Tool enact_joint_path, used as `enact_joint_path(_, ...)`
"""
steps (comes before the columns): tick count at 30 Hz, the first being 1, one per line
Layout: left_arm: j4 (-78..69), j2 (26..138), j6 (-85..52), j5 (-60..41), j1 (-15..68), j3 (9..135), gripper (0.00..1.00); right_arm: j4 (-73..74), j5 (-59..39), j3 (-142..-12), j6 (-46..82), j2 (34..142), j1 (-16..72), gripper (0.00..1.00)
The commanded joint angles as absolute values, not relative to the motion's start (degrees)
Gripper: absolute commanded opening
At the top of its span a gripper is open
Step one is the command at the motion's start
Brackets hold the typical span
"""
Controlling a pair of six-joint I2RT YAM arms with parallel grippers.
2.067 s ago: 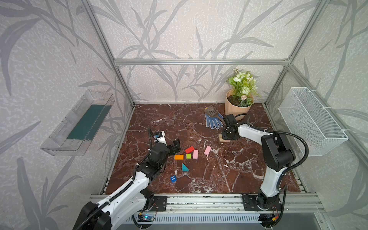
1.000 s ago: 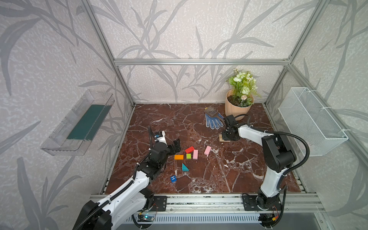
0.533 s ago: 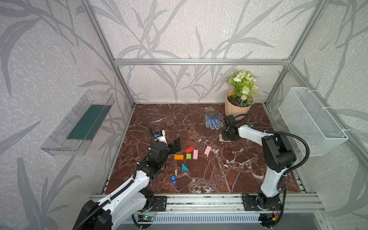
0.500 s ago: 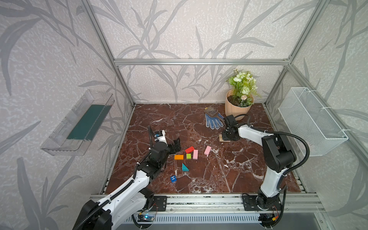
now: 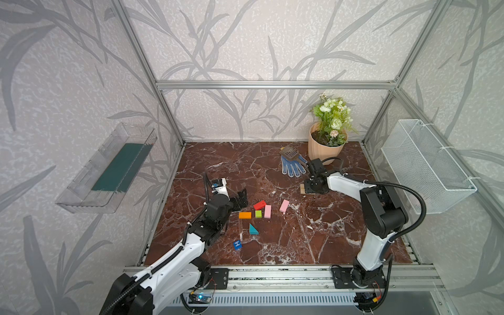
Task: Build the wood block tower
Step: 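Open the right gripper and raise it off the dark pink bar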
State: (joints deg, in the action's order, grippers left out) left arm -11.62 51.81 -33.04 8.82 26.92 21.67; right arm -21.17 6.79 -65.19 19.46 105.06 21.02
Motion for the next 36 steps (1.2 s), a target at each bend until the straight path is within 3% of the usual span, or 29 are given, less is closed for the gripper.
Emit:
enact_joint_path(1, -12.21, 51.87, -33.22, 8.86, 26.58, 23.53, 0.99, -18.29, 6.63, -62.62, 18.66, 100.54, 21.14, 0.55)
enact_joint_path(8, -11.89, 52.0, -33.1, 8.72, 26.63, 23.72, 0.99, -13.33, 7.7, -57.05, 18.66, 94.67, 21.18, 0.75)
enact_joint_path(17, -10.24, 51.33, -33.19, 9.26, 26.63, 24.38, 0.99, -0.11, 3.12, -43.79, 16.37, 82.26, 21.18, 0.87)
enact_joint_path(24, -3.96, 50.07, -34.87, 16.02, 26.63, 25.98, 0.99, 6.0, 0.8, -36.42, 16.17, 74.93, 21.26, 0.96)
enact_joint_path(28, -3.78, 48.31, -34.63, 17.14, 26.59, 25.13, 0.99, 5.02, 0.43, -37.01, 16.24, 75.6, 21.27, 0.96)
enact_joint_path(36, -4.82, 45.33, -32.98, 16.98, 26.54, 23.9, 0.99, -3.86, -0.84, -46.64, 16.93, 86.0, 21.15, 0.78)
